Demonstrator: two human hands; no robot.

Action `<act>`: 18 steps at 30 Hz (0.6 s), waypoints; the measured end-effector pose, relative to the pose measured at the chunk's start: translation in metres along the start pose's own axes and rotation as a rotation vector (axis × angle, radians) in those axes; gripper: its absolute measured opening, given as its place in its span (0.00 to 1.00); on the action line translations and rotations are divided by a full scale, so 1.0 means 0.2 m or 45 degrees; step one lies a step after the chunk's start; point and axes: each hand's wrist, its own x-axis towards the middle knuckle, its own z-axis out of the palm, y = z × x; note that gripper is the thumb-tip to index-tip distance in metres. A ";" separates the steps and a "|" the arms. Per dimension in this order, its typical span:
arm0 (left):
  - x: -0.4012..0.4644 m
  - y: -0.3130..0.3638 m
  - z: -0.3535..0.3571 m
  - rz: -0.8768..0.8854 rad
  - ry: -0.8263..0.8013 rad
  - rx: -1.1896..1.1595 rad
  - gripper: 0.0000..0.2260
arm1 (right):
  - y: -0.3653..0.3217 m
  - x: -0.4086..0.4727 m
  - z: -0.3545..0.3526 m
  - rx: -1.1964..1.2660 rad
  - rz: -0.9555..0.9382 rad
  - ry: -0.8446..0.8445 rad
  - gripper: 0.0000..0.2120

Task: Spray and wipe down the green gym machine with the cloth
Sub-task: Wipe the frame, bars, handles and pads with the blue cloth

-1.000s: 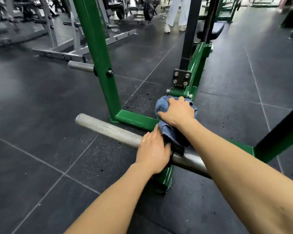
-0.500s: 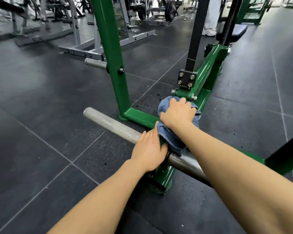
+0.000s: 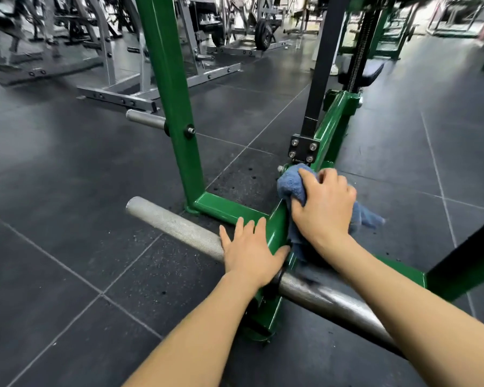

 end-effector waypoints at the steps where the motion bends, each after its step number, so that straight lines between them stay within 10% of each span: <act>1: 0.00 0.00 0.00 0.001 0.000 0.003 0.36 | -0.01 0.02 0.02 -0.040 -0.032 -0.034 0.20; 7: -0.01 0.01 0.01 -0.023 0.043 -0.029 0.33 | -0.10 0.06 0.06 -0.192 -0.038 -0.370 0.19; 18: -0.02 0.01 0.00 -0.019 0.077 -0.064 0.32 | -0.16 0.14 0.09 -0.382 -0.090 -0.292 0.19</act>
